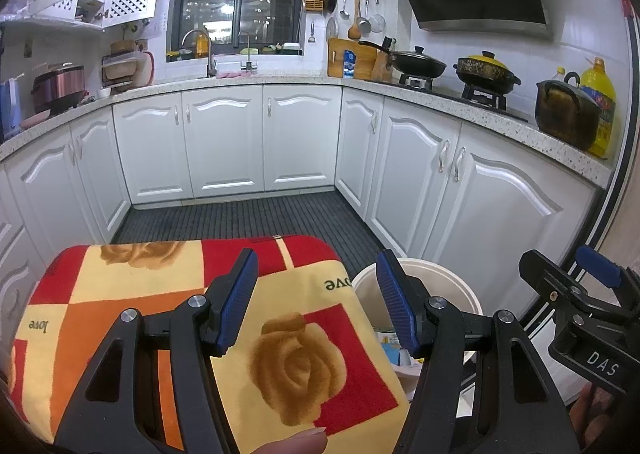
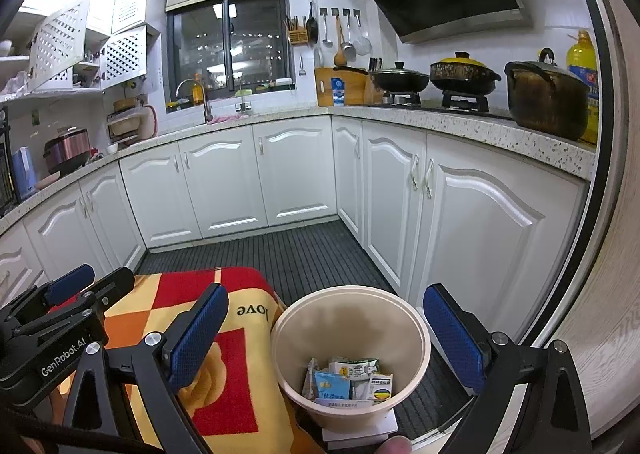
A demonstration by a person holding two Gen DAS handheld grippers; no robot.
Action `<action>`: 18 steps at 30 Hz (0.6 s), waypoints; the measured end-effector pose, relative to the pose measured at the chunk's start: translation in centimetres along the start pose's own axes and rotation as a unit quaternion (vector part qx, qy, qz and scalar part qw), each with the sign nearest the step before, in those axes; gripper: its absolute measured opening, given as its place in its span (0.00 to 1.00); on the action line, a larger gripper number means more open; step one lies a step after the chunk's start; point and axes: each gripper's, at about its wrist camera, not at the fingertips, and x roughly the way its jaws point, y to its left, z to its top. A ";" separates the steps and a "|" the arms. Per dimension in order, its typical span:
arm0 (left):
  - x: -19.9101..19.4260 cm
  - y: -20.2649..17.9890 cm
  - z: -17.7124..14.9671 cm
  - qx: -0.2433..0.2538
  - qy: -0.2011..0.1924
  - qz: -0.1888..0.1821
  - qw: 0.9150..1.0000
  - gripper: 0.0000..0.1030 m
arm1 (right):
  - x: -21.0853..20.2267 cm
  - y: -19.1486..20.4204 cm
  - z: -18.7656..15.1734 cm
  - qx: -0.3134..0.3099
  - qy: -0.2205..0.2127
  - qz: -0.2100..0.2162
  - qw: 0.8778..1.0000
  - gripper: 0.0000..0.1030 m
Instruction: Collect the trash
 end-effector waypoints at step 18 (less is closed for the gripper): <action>0.2 -0.2 -0.1 0.004 0.003 0.002 1.000 0.58 | 0.4 -0.1 -0.3 0.002 0.003 0.003 1.000 0.94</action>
